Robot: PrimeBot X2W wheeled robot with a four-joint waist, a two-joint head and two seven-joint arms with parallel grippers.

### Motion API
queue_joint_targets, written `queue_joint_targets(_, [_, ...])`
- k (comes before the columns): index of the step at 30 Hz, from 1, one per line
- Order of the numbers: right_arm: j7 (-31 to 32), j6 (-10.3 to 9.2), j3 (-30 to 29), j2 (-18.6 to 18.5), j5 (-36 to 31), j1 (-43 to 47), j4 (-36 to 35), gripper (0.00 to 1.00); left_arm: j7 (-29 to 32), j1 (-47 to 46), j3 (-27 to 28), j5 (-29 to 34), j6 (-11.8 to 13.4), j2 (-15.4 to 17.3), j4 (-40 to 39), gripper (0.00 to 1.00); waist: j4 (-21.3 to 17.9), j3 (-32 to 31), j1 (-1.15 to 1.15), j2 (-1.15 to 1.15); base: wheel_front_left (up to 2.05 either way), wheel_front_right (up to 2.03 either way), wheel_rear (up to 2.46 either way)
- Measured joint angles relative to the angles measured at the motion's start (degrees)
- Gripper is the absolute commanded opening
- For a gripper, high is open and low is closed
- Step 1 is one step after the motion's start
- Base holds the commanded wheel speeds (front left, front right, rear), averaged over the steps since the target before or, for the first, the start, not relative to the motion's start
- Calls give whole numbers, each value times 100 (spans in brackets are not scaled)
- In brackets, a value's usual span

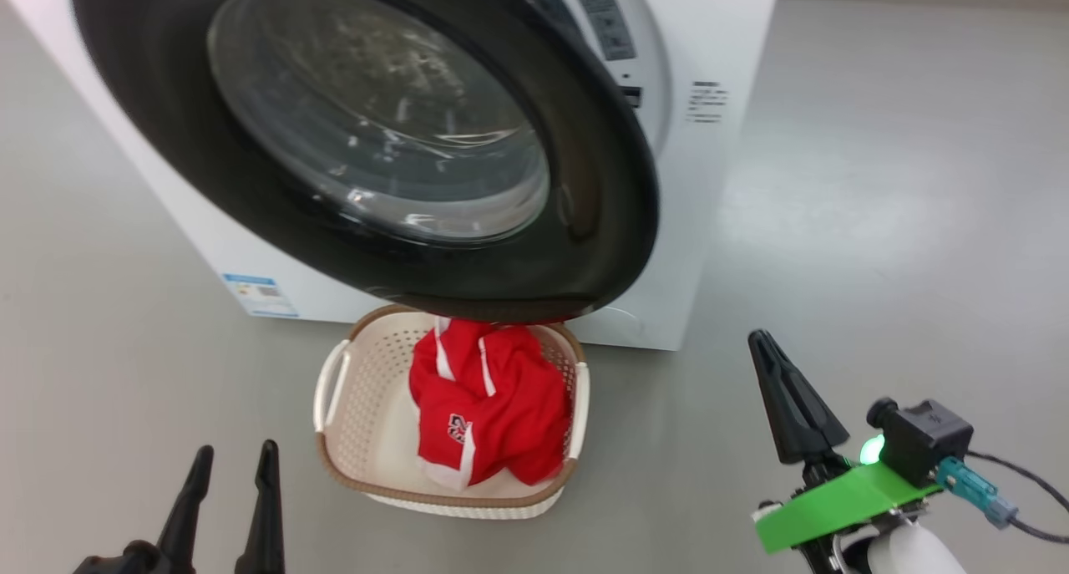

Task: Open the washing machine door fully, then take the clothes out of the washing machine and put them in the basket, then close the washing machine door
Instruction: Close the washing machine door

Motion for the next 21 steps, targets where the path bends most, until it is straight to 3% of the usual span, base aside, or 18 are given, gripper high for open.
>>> queue_joint_targets(12, [-1,-1,371,-74,261,-1354,553,0,0,-87,-328,-23,0,-86,-16,100,828,126,0,0,0,0,0])
queue_joint_targets(21, [-1,-1,327,-84,267,-1992,958,0,0,-380,-508,-114,0,-171,-32,100,1102,492,0,0,0,0,0])
